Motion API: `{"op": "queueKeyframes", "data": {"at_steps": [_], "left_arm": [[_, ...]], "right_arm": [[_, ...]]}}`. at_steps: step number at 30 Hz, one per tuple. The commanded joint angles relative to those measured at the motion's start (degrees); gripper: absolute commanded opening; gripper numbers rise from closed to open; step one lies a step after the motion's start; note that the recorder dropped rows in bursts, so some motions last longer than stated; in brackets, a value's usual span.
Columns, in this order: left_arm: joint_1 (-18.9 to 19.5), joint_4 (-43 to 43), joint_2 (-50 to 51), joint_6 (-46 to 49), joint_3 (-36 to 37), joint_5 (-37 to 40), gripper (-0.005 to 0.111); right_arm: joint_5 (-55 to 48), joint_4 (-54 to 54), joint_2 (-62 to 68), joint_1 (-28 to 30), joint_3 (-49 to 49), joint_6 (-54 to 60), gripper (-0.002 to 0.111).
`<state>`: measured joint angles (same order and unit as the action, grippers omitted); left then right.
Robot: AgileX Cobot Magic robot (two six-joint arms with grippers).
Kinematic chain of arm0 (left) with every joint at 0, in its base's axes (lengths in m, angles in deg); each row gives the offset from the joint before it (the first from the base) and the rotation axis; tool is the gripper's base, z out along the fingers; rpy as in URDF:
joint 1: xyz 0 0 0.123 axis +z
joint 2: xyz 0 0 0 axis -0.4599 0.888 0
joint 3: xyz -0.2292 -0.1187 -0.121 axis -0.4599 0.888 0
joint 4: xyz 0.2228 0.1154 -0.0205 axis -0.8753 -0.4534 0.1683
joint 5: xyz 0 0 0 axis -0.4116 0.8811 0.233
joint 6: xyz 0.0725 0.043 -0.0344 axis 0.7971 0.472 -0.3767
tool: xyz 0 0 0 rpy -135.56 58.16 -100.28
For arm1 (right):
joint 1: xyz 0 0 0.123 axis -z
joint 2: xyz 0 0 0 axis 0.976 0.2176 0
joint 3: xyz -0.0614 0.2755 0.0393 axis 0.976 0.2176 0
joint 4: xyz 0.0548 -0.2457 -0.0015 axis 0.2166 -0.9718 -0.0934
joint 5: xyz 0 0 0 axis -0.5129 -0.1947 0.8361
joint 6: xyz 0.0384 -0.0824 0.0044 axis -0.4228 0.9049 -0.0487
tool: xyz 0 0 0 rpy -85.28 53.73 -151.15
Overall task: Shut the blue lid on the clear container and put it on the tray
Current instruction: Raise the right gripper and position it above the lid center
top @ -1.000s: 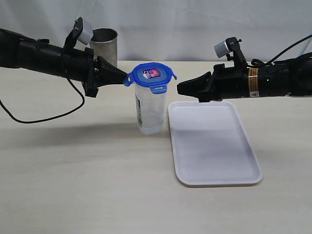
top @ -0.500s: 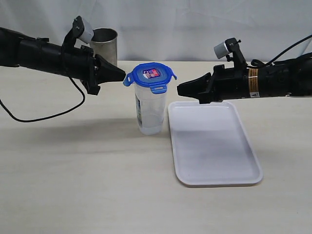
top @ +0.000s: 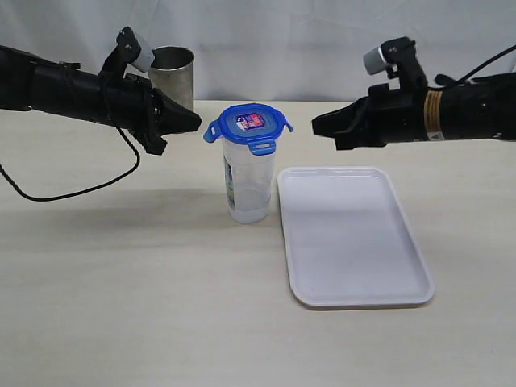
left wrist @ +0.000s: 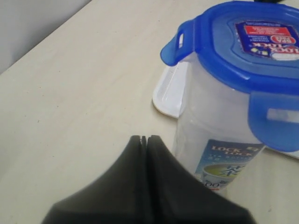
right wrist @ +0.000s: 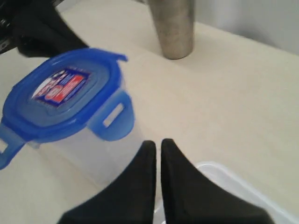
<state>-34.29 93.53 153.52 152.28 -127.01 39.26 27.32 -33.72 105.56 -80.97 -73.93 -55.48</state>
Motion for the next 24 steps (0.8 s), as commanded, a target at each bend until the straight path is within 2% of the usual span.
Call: {"op": "queueKeyframes", "data": {"at_steps": [1,6,12,19,24], "left_arm": [[-0.1,0.5,-0.5,-1.7,-0.1,0.1,0.0],[-0.1,-0.8,-0.5,-2.9,-0.1,0.7,0.0],[-0.1,-0.8,-0.5,-3.1,-0.1,0.9,0.0],[-0.1,-0.8,-0.5,-3.4,-0.1,1.3,0.0],[-0.1,-0.9,-0.5,-3.4,-0.1,1.3,0.0]], "right_arm": [[-5.2,1.0,-4.3,0.3,-0.2,-4.2,0.004],[3.2,4.1,-4.4,0.1,-0.4,-2.8,0.004],[12.8,3.4,-4.4,-0.7,-3.0,-6.3,0.004],[-0.1,-0.2,-4.4,-6.8,-3.5,-8.6,0.004],[-0.3,-1.5,-4.4,-7.3,-4.2,-11.8,0.004]]}}
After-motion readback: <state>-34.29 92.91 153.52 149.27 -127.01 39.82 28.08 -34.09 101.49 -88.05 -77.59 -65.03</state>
